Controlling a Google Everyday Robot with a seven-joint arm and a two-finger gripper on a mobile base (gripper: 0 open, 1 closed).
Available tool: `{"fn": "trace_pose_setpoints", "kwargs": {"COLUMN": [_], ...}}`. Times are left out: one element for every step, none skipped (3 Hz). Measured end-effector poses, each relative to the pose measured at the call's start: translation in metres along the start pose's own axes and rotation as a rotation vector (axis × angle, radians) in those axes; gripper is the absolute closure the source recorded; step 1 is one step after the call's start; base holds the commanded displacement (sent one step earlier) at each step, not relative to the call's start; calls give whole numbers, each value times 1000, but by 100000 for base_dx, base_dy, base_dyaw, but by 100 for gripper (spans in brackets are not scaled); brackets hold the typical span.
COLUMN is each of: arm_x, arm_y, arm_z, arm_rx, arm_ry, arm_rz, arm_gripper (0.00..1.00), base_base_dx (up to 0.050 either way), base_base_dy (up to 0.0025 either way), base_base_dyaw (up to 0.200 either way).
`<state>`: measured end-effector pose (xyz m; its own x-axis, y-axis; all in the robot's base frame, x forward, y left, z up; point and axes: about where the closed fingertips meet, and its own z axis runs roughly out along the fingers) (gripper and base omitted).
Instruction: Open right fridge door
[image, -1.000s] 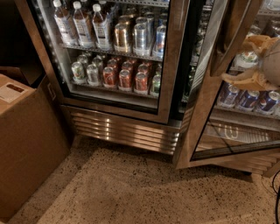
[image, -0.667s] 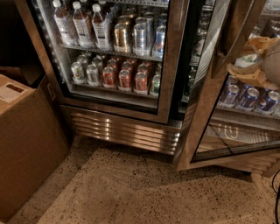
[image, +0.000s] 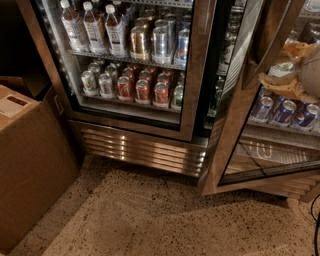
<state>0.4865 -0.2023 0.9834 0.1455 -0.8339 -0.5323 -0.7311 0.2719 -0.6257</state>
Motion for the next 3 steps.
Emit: {"fn": "trace_pose_setpoints", "kwargs": {"arm_x": [4, 6, 7], "arm_y": [-2, -2, -3], "arm_z": [-5, -8, -10], "arm_rx": [0, 0, 0], "arm_ry": [0, 0, 0], "arm_rz": [0, 0, 0], "arm_gripper": [100, 100, 100], "base_base_dx": [0, 0, 0], "base_base_dy": [0, 0, 0], "base_base_dyaw": [0, 0, 0]}}
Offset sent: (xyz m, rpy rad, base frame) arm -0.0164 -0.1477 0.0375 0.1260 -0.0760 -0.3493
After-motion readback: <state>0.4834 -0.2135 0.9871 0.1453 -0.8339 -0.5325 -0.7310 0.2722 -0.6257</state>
